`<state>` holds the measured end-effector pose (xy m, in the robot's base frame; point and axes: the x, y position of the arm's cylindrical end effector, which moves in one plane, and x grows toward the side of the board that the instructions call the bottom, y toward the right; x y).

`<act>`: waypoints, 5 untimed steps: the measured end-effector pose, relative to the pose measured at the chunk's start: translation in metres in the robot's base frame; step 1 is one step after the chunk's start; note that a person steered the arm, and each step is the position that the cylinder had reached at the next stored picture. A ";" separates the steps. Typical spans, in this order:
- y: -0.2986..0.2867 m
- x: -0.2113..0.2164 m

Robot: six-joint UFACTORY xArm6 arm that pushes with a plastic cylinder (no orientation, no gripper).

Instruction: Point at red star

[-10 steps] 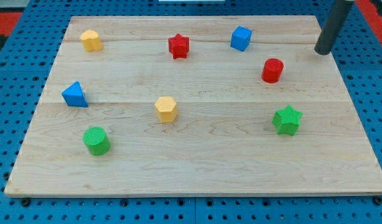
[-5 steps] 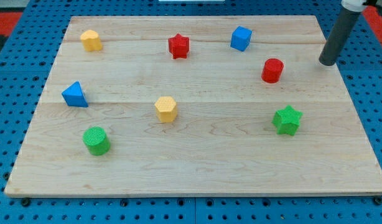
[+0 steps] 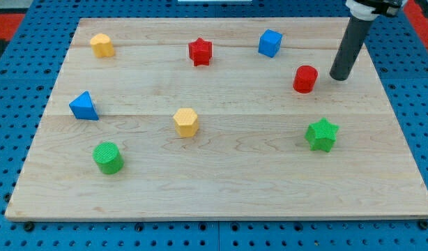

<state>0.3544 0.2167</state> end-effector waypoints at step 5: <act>-0.180 -0.100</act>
